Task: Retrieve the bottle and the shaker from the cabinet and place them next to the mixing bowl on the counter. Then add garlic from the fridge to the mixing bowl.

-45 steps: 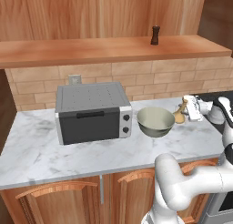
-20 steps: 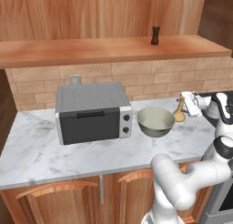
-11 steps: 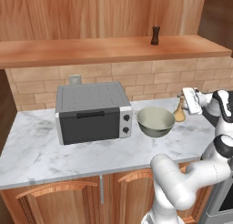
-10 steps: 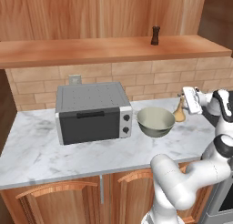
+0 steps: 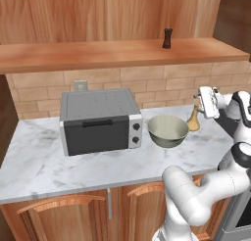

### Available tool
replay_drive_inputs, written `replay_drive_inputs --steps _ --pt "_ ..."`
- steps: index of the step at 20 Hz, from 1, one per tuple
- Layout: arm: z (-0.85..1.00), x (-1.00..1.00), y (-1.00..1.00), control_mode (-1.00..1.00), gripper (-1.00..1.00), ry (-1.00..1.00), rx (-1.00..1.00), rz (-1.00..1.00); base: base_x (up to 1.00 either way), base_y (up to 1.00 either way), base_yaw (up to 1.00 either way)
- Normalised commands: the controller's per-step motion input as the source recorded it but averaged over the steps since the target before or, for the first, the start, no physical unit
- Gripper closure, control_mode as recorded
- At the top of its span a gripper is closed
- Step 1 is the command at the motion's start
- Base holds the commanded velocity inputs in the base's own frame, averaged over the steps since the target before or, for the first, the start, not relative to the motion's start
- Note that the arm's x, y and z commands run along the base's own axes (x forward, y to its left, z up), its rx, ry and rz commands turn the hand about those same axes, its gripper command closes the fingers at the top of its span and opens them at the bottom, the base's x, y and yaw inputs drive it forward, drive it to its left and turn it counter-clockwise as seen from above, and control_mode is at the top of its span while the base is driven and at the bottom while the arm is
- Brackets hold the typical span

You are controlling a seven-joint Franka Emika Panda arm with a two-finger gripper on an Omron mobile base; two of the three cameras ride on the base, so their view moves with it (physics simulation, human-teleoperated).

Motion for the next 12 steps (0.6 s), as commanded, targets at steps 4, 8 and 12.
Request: replay_drive_inputs --steps 4,8,12 --pt "0.24 -0.46 -0.16 -1.00 -1.00 -0.15 -0.02 -0.06 0.00 0.00 0.00" --pt "0.21 -0.61 -0.22 -1.00 -1.00 -0.15 -0.01 -0.09 0.00 0.00 0.00" --pt "0.24 -0.75 -0.05 -1.00 -1.00 -0.22 -0.07 -0.09 0.00 0.00 0.00"
